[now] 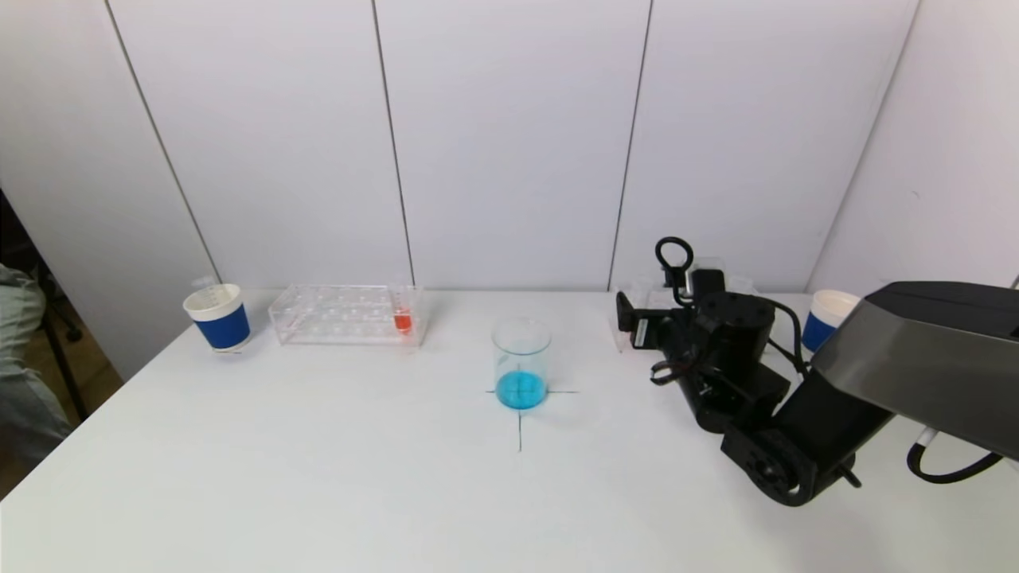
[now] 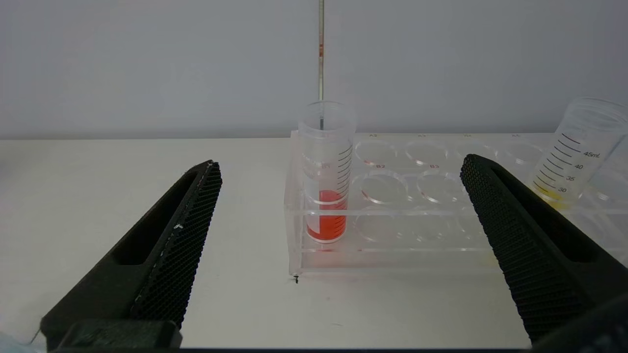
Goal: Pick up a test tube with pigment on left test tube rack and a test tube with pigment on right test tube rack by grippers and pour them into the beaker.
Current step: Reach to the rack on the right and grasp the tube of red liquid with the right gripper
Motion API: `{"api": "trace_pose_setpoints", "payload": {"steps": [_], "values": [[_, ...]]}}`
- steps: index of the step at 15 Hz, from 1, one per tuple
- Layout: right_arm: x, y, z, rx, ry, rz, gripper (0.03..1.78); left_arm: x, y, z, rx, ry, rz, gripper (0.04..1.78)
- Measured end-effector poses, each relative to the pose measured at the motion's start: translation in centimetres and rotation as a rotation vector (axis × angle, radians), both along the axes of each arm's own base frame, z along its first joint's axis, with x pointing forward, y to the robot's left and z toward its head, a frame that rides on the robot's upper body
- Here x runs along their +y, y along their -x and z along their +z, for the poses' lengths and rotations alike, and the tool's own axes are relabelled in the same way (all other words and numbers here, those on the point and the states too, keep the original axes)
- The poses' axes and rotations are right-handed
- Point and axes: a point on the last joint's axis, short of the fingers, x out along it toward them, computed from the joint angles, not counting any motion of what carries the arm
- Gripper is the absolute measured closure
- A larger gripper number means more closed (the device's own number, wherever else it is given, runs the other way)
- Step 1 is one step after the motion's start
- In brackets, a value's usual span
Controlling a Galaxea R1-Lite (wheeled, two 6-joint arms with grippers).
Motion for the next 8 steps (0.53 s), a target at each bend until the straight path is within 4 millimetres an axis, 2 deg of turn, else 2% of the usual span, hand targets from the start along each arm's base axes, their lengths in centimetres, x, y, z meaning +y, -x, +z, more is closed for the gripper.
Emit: {"api": "trace_pose_setpoints", "payload": {"steps": [8], "values": [[0.6, -1.8, -0.2, -0.021, -0.011, -0.005, 0.04, 0.0, 0.0, 0.0, 0.000, 0.000, 0.000, 0.06]]}}
